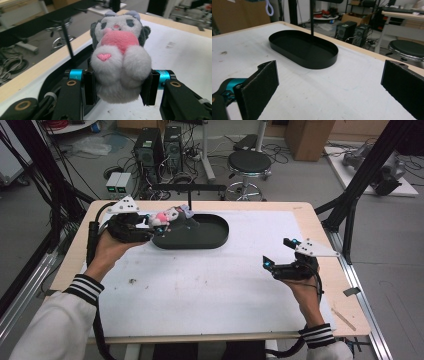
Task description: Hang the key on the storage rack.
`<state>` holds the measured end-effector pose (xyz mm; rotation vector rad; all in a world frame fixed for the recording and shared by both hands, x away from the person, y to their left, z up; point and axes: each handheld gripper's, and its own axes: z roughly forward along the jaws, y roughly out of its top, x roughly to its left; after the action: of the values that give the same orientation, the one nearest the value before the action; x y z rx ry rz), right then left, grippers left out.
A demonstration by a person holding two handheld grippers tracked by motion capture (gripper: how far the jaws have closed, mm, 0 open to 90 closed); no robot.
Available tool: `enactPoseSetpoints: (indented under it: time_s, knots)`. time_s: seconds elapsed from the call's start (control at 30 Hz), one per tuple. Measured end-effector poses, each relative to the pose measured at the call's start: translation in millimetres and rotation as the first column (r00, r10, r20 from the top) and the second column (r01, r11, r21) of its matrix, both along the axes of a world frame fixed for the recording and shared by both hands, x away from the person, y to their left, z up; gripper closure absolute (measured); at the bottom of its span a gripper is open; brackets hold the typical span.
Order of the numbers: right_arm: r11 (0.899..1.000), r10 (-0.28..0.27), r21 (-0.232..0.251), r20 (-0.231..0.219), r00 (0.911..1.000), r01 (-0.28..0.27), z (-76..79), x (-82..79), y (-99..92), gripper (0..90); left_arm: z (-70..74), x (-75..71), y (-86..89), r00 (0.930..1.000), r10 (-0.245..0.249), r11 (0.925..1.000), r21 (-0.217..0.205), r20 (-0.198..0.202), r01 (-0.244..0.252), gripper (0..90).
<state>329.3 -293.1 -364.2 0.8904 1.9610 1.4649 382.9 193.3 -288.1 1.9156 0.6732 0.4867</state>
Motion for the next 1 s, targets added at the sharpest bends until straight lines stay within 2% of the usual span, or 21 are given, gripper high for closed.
enactPoseSetpoints:
  time_s: [0.03,0.07,0.1,0.13,0.17,0.27,0.37,0.4,0.43,0.47,0.5,0.53,0.57,0.6,0.7,0.73,0.8,0.83,0.87,0.97,1.0]
  knots:
    - [1.0,-0.009,0.008,0.007,0.9999,0.009,-2.4,-1.7,-2.5,0.4,0.0,0.0,0.0,1.0,0.0,1.0,0.0,0.0,0.0,56.5]
    - [1.0,-0.016,0.014,0.013,0.9998,0.016,-4.9,-3.3,-4.8,0.4,0.8,0.5,2.3,0.9993,0.036,0.9994,0.0,0.01,-0.036,56.5]
    - [1.0,-0.016,0.014,0.013,0.9998,0.016,-4.9,-3.3,-4.8,0.4,0.8,0.5,2.3,0.9993,0.036,0.9994,0.0,0.01,-0.036,56.5]
    - [0.999,-0.031,0.023,0.037,0.9988,0.03,-9.6,-6.6,-8.8,0.4,1.6,1.4,4.8,0.9975,0.069,0.9976,-0.012,0.017,-0.069,56.5]
    - [0.999,-0.031,0.023,0.037,0.9988,0.03,-9.6,-6.6,-8.8,0.4,1.6,1.4,4.8,0.9975,0.069,0.9976,-0.012,0.017,-0.069,56.5]
    - [0.998,-0.037,0.044,0.088,0.9955,0.033,-17.8,-14.8,-15.0,0.4,2.5,3.9,10.5,0.9914,0.128,0.9914,-0.027,0.025,-0.128,56.5]
    - [0.998,-0.037,0.059,0.107,0.9935,0.03,-21.6,-18.7,-17.9,0.4,2.5,5.1,13.7,0.988,0.152,0.988,-0.031,0.028,-0.151,56.5]
    - [0.997,-0.04,0.075,0.127,0.991,0.031,-26.0,-22.3,-21.0,0.4,2.6,5.5,15.1,0.9855,0.168,0.9855,-0.032,0.027,-0.167,56.5]
    - [0.997,-0.04,0.075,0.127,0.991,0.031,-26.0,-22.3,-21.0,0.4,2.7,6.0,16.9,0.9829,0.182,0.9828,-0.035,0.027,-0.181,56.5]
    - [0.996,-0.047,0.088,0.128,0.9906,0.035,-29.8,-24.5,-23.2,0.4,3.2,6.8,20.0,0.9764,0.215,0.9762,-0.038,0.025,-0.214,56.5]
    - [0.996,-0.047,0.088,0.128,0.9906,0.035,-29.8,-24.5,-23.2,0.4,3.2,6.8,20.0,0.9764,0.215,0.9762,-0.038,0.025,-0.214,56.5]
    - [0.994,-0.053,0.105,0.132,0.9899,0.039,-34.6,-26.7,-25.9,0.4,3.1,7.7,22.7,0.9683,0.249,0.9679,-0.045,0.026,-0.247,56.5]
    - [0.994,-0.053,0.105,0.132,0.9899,0.039,-34.6,-26.7,-25.9,0.4,3.1,7.7,22.7,0.9683,0.249,0.9679,-0.045,0.026,-0.247,56.6]
    - [0.992,-0.065,0.119,0.136,0.9886,0.049,-38.7,-28.6,-27.7,0.4,3.1,9.4,26.6,0.9586,0.283,0.9583,-0.047,0.026,-0.282,56.5]
    - [0.991,-0.077,0.121,0.157,0.9846,0.059,-43.7,-30.3,-29.3,0.4,2.8,10.9,28.9,0.9543,0.298,0.9536,-0.052,0.021,-0.297,56.5]
    - [0.991,-0.07,0.125,0.153,0.9858,0.051,-47.7,-31.3,-30.0,0.4,3.0,12.4,31.0,0.9467,0.32,0.9467,-0.045,0.033,-0.319,56.6]
    - [0.99,-0.072,0.129,0.158,0.9848,0.052,-52.2,-32.2,-30.7,0.4,2.7,13.9,33.4,0.942,0.334,0.9414,-0.057,0.028,-0.332,56.6]
    - [0.99,-0.072,0.129,0.158,0.9848,0.052,-52.2,-32.2,-30.7,0.4,2.7,13.9,33.4,0.942,0.334,0.9414,-0.057,0.028,-0.332,56.6]
    - [0.991,-0.068,0.125,0.164,0.9842,0.048,-56.5,-33.0,-31.6,0.4,2.0,15.3,35.0,0.9374,0.347,0.937,-0.052,0.03,-0.345,56.5]
    - [0.991,-0.072,0.126,0.171,0.9827,0.051,-60.7,-33.6,-32.8,0.4,1.2,17.1,36.1,0.9336,0.357,0.9331,-0.058,0.029,-0.355,56.5]
    - [0.99,-0.077,0.133,0.172,0.982,0.054,-64.5,-34.4,-33.7,0.3,0.5,18.8,36.6,0.9298,0.367,0.9288,-0.064,0.025,-0.365,56.6]
